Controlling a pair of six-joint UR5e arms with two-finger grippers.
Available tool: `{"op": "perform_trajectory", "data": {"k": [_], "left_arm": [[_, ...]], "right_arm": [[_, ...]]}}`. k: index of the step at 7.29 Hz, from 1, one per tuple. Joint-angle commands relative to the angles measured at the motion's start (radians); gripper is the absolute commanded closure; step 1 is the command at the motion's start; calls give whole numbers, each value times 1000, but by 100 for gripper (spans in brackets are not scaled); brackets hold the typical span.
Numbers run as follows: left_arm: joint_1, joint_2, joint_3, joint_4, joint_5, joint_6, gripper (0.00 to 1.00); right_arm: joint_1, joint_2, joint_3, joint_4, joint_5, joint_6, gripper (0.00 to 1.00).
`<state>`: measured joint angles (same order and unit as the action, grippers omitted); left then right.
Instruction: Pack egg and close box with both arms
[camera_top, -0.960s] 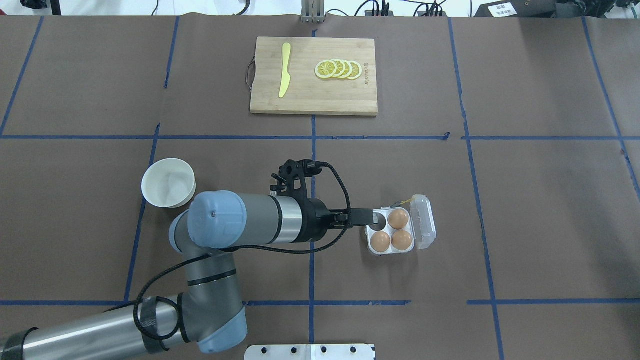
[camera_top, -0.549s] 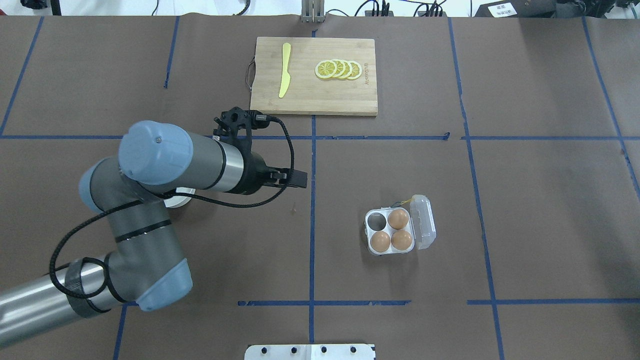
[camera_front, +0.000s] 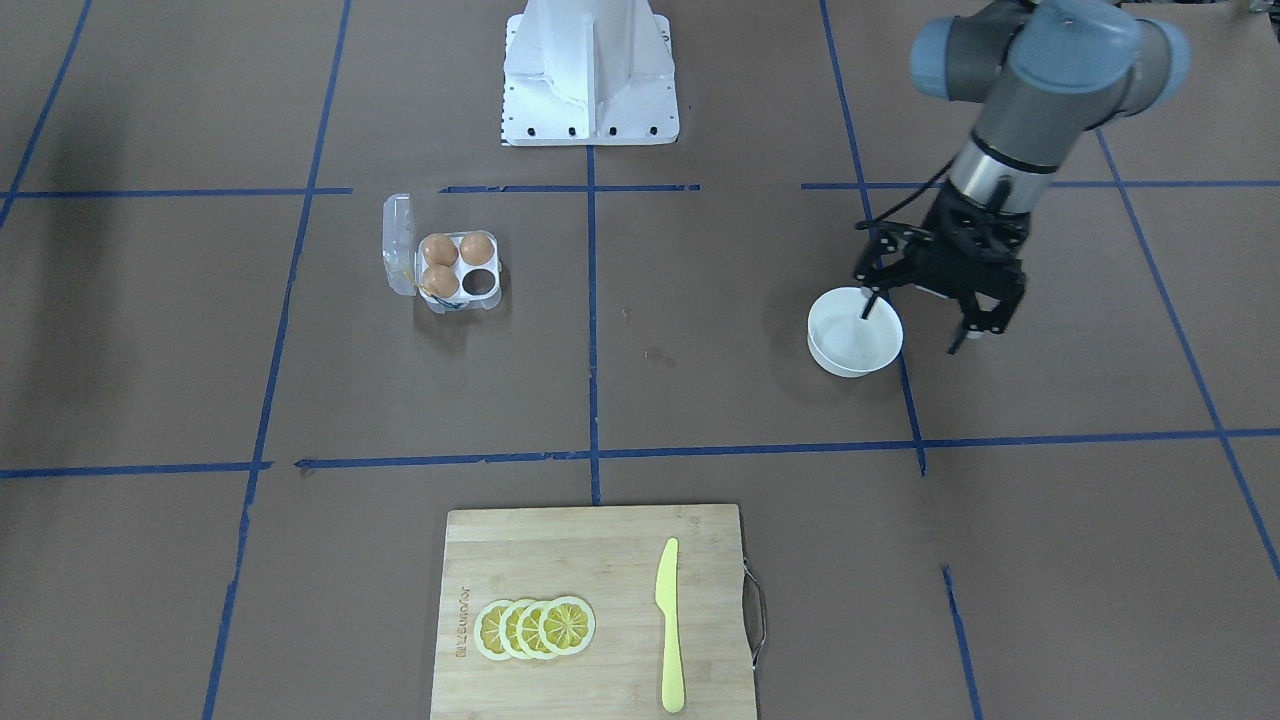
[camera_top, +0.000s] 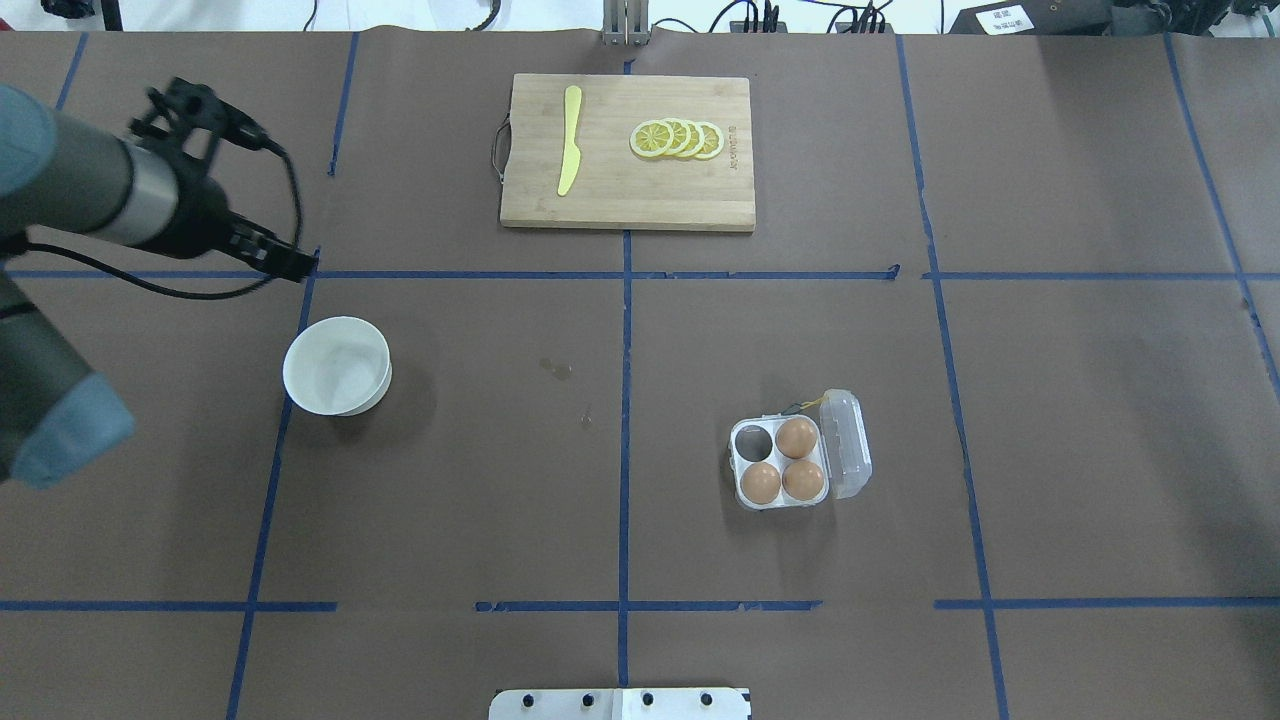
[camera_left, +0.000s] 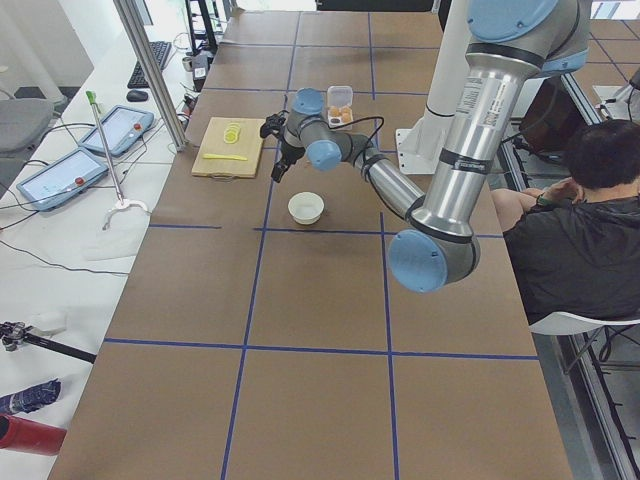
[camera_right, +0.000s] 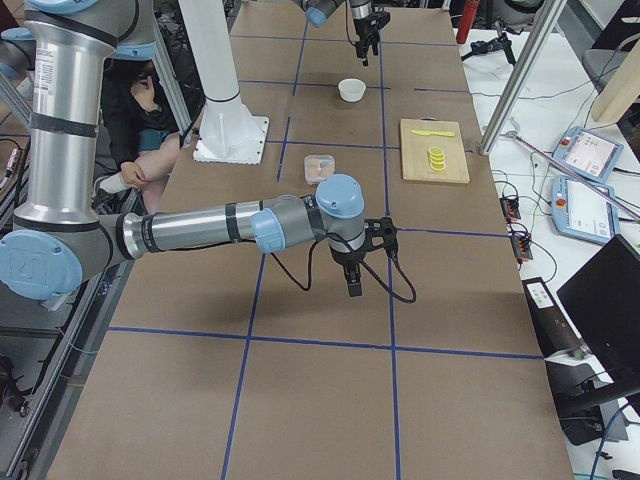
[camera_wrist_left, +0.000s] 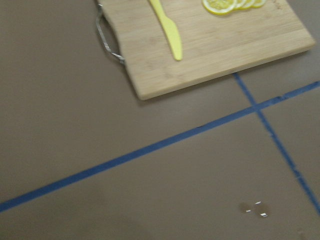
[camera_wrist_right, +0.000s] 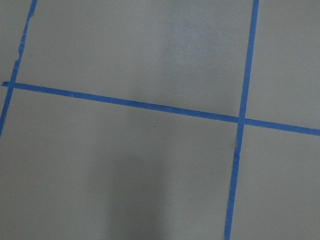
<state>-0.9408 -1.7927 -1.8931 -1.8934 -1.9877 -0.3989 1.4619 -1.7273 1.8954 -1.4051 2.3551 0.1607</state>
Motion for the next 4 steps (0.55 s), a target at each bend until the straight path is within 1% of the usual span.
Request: {"op": "perform_trajectory", "data": {"k": [1,2,3,4], "left_arm": [[-288,108,96,10,-91,423,0],[-355,119,199,13,-94,553,0],[-421,125,309,26,-91,627,0],[-476,128,416,37,-98,634,0]], "right_arm": [[0,-1,-1,0,4,0,0],[0,-1,-1,0,6,0,0],[0,-1,-1,-2,4,-1,0],[0,-1,-1,0,6,-1,0]]}}
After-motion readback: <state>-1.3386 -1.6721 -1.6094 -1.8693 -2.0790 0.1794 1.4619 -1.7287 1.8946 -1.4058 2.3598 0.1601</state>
